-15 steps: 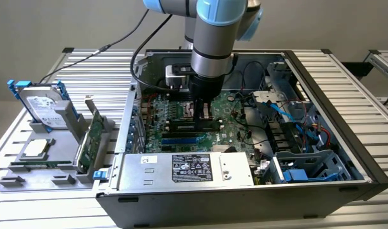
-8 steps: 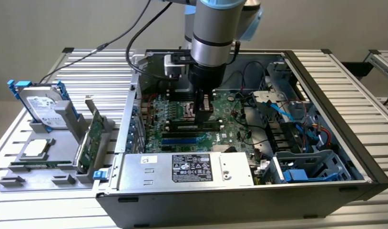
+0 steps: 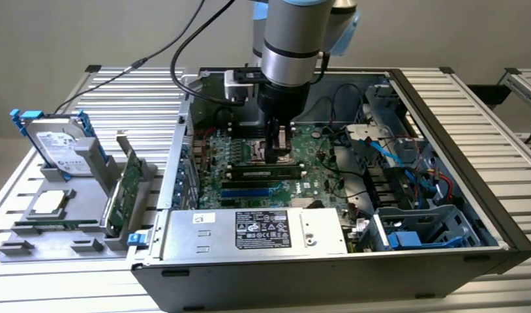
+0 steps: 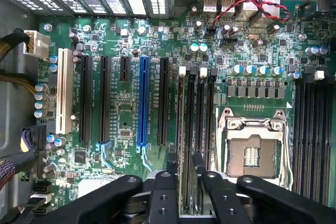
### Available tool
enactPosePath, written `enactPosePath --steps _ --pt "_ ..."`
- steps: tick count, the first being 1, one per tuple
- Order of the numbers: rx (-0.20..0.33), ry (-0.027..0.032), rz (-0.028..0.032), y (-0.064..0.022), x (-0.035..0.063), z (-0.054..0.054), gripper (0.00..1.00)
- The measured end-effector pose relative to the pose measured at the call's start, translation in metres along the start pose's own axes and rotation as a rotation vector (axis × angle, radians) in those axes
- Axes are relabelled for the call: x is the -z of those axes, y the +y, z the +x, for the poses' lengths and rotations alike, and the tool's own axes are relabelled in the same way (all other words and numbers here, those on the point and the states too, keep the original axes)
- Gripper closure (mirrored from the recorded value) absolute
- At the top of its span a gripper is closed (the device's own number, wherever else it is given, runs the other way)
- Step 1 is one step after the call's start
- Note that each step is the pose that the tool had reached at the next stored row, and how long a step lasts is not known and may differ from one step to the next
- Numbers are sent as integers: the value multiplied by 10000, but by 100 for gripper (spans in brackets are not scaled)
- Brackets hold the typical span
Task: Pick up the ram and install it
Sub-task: 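Insert the ram into the slot, then press down the ram until it locks into place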
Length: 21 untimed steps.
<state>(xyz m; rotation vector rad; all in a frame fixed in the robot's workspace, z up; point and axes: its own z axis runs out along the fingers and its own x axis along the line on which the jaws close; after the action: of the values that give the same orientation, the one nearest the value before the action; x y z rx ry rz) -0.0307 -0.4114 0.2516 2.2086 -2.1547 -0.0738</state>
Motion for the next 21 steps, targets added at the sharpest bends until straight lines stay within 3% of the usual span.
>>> enactPosePath --steps 2,4,21 --pt "0 1 0 0 0 0 87" --pt "0 1 0 0 0 0 89" --pt "0 1 0 1 -2 0 89"
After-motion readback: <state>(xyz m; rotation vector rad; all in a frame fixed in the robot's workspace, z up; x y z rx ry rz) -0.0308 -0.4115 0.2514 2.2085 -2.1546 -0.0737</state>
